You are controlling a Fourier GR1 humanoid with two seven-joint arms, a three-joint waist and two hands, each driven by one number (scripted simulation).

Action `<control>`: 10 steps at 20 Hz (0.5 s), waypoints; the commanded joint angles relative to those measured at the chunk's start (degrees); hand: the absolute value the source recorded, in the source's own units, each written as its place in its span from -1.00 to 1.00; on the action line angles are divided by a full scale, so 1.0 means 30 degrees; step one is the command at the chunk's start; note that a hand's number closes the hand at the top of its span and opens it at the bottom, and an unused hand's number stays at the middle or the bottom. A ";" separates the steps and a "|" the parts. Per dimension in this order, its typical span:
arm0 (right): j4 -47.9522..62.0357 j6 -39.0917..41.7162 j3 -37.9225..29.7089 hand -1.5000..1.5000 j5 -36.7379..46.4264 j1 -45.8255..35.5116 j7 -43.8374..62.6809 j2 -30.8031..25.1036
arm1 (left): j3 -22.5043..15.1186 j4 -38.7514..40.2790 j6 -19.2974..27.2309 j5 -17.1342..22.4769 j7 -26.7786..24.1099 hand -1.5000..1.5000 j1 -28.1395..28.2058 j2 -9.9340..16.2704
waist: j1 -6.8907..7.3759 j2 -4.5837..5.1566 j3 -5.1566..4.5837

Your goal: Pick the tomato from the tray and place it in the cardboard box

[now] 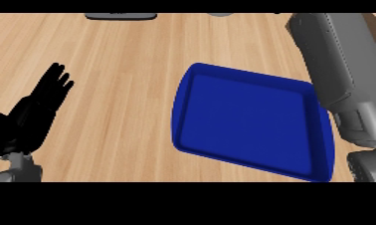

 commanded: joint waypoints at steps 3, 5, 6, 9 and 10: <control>-0.0399 -0.0286 -0.0782 1.00 0.0482 -0.0187 0.0921 -0.2193 | 0.0708 0.0440 -0.0766 0.0607 -0.0160 0.00 -0.0048 0.0705 | -0.0078 0.0014 0.0002; -0.0653 0.0290 -0.0949 1.00 0.0273 -0.0201 0.0815 -0.2632 | 0.1459 0.0770 -0.1307 0.1132 -0.0277 0.00 0.0104 0.1318 | -0.0079 0.0000 -0.0001; -0.0453 0.0272 -0.1204 1.00 0.0104 -0.0193 0.0424 -0.3097 | 0.0204 -0.0927 0.0118 0.0060 0.0514 0.00 0.0509 0.0080 | -0.0017 -0.0006 0.0009; 0.2114 -0.0580 -0.1178 1.00 0.0564 -0.0301 -0.0444 -0.3470 | 0.0443 0.0768 -0.0505 0.0195 -0.0508 0.00 -0.0251 0.0305 | 0.0182 0.0128 0.0003; 0.1850 -0.0510 -0.1207 1.00 0.0393 0.0410 -0.0874 -0.3684 | 0.0610 0.0783 -0.0472 0.0354 -0.0212 0.00 -0.0571 0.0480 | 0.0080 0.0095 0.0006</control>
